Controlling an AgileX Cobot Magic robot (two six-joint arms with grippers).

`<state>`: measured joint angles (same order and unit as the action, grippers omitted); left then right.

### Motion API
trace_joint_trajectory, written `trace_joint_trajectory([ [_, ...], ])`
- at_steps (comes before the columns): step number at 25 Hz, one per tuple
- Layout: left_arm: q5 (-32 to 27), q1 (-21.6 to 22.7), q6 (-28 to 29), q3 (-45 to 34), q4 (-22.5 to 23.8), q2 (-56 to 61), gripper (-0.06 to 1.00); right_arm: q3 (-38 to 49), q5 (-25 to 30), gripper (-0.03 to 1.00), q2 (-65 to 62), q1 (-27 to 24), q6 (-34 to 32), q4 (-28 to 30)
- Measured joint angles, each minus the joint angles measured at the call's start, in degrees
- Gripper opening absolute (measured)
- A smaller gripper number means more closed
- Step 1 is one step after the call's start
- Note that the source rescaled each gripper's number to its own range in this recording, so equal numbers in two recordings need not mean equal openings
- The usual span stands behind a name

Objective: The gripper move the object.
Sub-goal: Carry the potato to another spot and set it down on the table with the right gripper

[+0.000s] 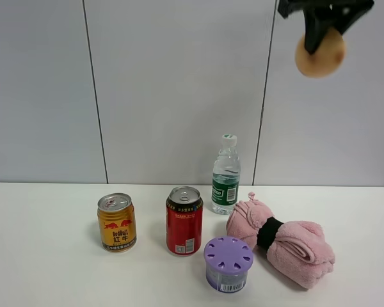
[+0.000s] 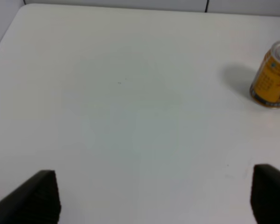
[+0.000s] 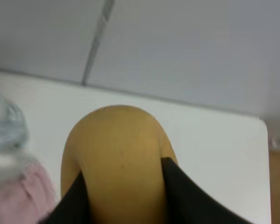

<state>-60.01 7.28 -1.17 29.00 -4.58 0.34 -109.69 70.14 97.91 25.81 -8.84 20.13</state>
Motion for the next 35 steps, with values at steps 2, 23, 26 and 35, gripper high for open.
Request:
trace_joint_trajectory([
  [2, 0.0, 0.0, 0.0, 0.0, 0.0, 0.0, 1.0, 3.8, -0.1, 0.0, 0.0, -2.3, -1.8, 0.0],
  [23, 0.0, 0.0, 0.0, 0.0, 0.0, 0.0, 1.0, 23.9, -30.7, 0.0, 19.1, -11.1, -15.6, -5.6],
  [26, 0.0, 0.0, 0.0, 0.0, 0.0, 0.0, 1.0, 23.9, -32.5, 0.0, 21.6, -11.1, -17.1, -6.0],
  [35, 0.0, 0.0, 0.0, 0.0, 0.0, 0.0, 1.0, 23.9, -38.1, 0.14, 25.7, -11.1, -17.1, -6.9],
])
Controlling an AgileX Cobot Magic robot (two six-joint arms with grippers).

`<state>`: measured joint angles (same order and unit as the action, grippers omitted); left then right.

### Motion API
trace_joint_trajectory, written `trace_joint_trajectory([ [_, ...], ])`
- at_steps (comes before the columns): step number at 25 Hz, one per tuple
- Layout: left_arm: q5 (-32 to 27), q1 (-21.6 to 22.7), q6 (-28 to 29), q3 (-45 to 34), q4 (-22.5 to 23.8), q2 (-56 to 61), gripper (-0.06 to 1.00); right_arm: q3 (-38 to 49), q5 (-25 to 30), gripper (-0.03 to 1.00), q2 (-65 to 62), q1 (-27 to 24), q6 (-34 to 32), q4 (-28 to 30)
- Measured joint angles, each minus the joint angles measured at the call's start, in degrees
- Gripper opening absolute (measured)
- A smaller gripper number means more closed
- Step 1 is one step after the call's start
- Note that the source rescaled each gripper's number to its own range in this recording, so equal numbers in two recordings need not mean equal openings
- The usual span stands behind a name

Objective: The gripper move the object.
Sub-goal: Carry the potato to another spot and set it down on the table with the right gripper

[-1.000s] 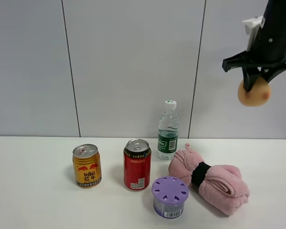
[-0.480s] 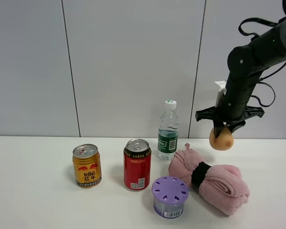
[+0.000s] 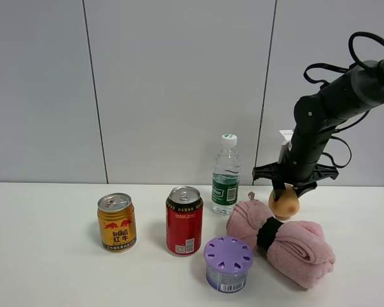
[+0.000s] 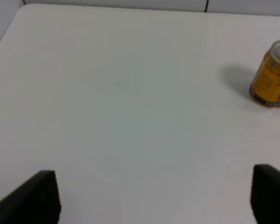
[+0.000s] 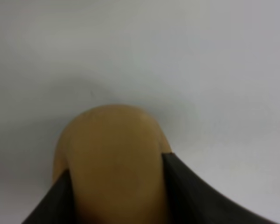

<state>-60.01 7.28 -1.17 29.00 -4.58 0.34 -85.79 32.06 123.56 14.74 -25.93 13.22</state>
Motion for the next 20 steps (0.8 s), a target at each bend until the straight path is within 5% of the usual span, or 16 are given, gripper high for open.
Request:
trace_joint_trajectory([
  [4, 0.0, 0.0, 0.0, 0.0, 0.0, 0.0, 1.0, 0.0, -0.3, 0.3, 0.7, 0.0, 1.0, 0.0],
  [11, 0.0, 0.0, 0.0, 0.0, 0.0, 0.0, 1.0, 0.0, 1.0, 0.71, 0.7, 0.0, 4.7, -0.1],
  [20, 0.0, 0.0, 0.0, 0.0, 0.0, 0.0, 1.0, 0.0, 8.7, 0.75, -8.0, 0.0, 10.6, -1.5],
])
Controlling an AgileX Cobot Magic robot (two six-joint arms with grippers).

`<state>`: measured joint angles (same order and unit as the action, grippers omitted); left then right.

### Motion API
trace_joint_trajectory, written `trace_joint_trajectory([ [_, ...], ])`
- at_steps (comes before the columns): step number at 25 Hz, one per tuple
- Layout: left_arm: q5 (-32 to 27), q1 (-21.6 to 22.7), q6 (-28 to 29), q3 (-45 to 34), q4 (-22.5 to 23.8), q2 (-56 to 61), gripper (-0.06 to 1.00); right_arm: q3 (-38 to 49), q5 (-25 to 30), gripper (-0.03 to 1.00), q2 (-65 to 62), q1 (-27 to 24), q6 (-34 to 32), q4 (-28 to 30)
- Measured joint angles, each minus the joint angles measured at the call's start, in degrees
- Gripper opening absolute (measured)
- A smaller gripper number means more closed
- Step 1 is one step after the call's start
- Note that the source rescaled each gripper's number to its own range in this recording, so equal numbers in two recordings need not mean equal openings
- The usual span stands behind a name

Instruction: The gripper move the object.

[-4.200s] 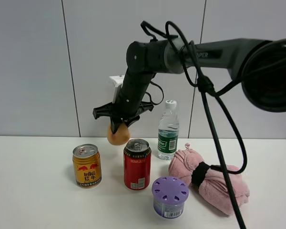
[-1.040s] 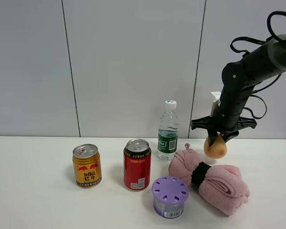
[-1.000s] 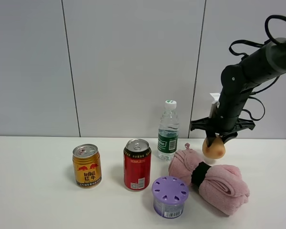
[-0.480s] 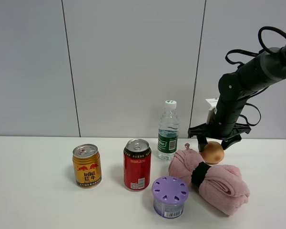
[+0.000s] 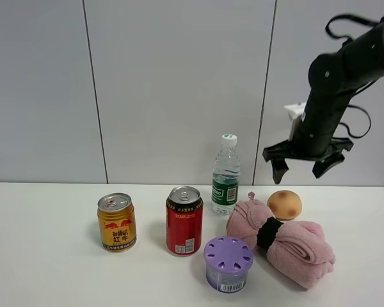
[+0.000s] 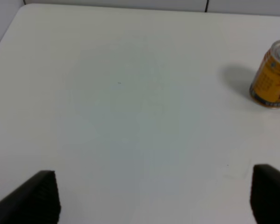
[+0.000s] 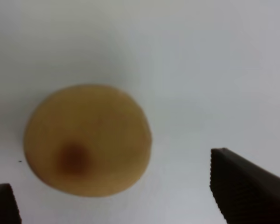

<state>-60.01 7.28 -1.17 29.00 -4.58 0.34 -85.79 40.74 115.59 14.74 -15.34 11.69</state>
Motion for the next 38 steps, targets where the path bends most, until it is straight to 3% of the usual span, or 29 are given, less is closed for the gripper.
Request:
trace_joint_trajectory([
  [11, 0.0, 0.0, 0.0, 0.0, 0.0, 0.0, 1.0, 0.0, 5.0, 0.75, -26.5, 0.0, 16.4, -6.9],
  [17, 0.0, 0.0, 0.0, 0.0, 0.0, 0.0, 1.0, 0.0, 8.8, 0.75, -39.8, 0.0, 20.4, -7.3],
  [26, 0.0, 0.0, 0.0, 0.0, 0.0, 0.0, 1.0, 0.7, 19.8, 0.75, -54.0, -0.8, 23.0, -7.3],
  [34, 0.0, 0.0, 0.0, 0.0, 0.0, 0.0, 1.0, 21.3, 18.3, 0.75, -73.3, -9.8, 23.0, -8.6],
  [38, 0.0, 0.0, 0.0, 0.0, 0.0, 0.0, 1.0, 31.5, 18.3, 0.75, -84.7, -11.9, 21.6, -10.6],
])
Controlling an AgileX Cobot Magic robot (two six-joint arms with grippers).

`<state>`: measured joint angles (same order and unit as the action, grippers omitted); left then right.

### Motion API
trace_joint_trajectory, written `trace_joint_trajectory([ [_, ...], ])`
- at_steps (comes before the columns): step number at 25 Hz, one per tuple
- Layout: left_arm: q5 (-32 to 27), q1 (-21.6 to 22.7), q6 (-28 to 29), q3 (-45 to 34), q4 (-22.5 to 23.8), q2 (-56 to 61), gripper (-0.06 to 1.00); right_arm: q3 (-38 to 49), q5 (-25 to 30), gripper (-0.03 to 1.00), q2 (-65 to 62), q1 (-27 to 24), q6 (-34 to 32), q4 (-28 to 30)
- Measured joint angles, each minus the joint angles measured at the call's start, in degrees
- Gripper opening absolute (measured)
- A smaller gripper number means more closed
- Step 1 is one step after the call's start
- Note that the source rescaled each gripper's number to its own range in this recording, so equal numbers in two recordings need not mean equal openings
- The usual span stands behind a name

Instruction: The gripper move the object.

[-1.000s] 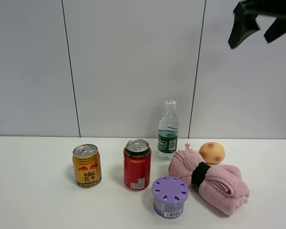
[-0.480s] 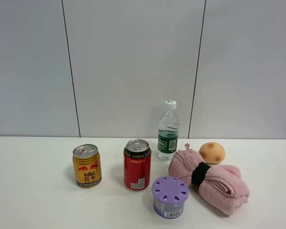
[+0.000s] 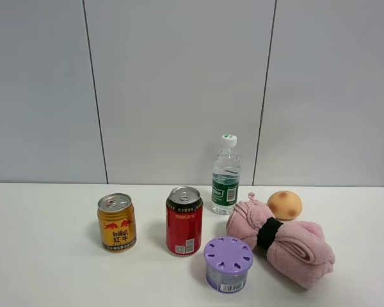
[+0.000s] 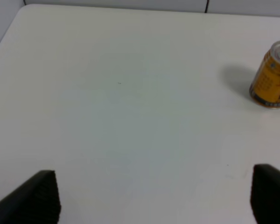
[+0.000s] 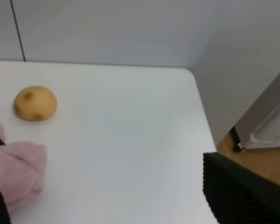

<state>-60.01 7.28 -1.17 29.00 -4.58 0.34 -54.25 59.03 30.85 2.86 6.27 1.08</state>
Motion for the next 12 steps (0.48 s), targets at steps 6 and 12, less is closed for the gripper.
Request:
trace_joint_trajectory([
  [6, 0.0, 0.0, 0.0, 0.0, 0.0, 0.0, 1.0, 11.1, 1.6, 0.84, -12.8, -0.1, -2.5, -2.6],
  [12, 0.0, 0.0, 0.0, 0.0, 0.0, 0.0, 1.0, 18.1, 6.4, 0.86, -21.0, -0.1, -3.8, -2.6],
])
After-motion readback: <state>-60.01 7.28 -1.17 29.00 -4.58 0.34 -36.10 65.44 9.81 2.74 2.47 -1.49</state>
